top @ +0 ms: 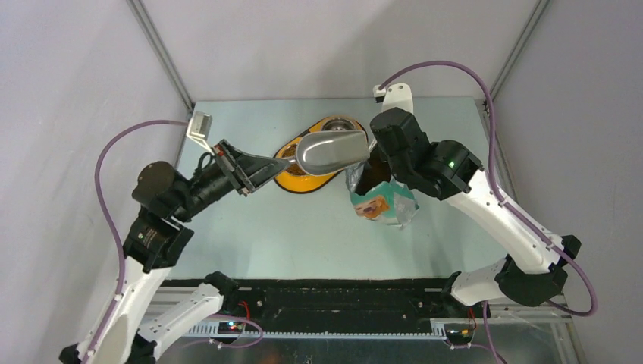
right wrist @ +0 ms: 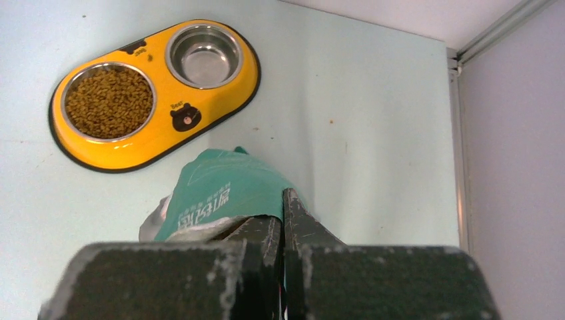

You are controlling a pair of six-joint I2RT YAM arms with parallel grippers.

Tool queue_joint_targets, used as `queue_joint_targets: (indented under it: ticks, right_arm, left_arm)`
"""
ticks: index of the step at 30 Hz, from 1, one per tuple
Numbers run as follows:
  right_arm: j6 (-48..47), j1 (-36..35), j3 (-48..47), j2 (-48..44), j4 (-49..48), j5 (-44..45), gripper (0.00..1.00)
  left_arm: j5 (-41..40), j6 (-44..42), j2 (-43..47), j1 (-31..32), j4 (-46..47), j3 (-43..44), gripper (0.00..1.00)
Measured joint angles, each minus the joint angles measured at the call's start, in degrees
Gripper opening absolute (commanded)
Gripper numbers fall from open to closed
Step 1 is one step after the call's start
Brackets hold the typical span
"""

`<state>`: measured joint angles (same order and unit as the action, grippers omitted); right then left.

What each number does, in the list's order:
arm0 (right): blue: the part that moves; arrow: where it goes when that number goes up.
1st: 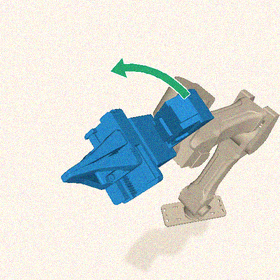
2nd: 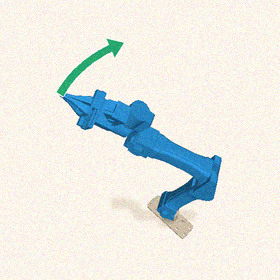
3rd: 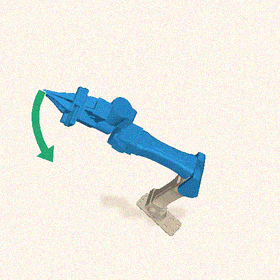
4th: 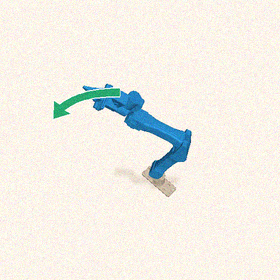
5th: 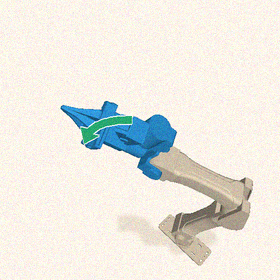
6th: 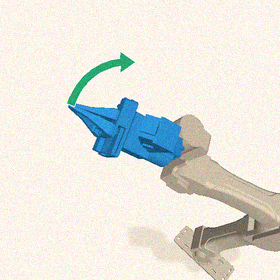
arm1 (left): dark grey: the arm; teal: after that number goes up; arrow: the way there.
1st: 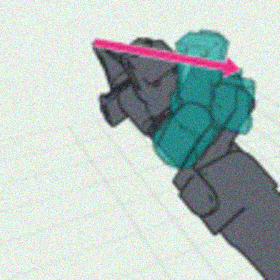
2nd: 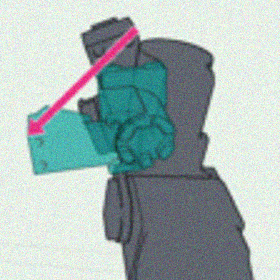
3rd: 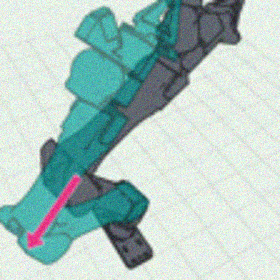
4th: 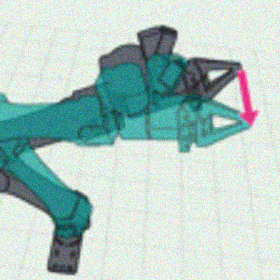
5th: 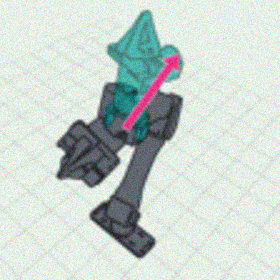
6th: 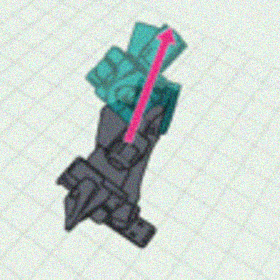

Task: Serve the pet food
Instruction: Collect the pet food from the pet food bag.

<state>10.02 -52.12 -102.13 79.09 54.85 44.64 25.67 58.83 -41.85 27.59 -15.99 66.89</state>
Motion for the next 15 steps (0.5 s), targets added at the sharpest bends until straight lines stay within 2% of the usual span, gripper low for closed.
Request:
queue_joint_targets:
  ticks: [4,11,15]
  right_arm:
    - [0.5,-0.6,0.0,0.4,0.1,3.6,0.00]
    - [2.0,-0.5,-2.4,2.7,2.2,5.4,0.00]
    - [2.6,-0.2,-3.8,4.0,3.0,5.5,0.00]
  left_arm:
    - [-5.3,-2.4,-2.1,6.2,-8.9,4.3,0.00]
    - [-13.2,-5.2,-5.3,12.3,-20.2,6.8,0.00]
    - [-15.5,-5.9,-9.3,15.0,-21.5,9.8,0.00]
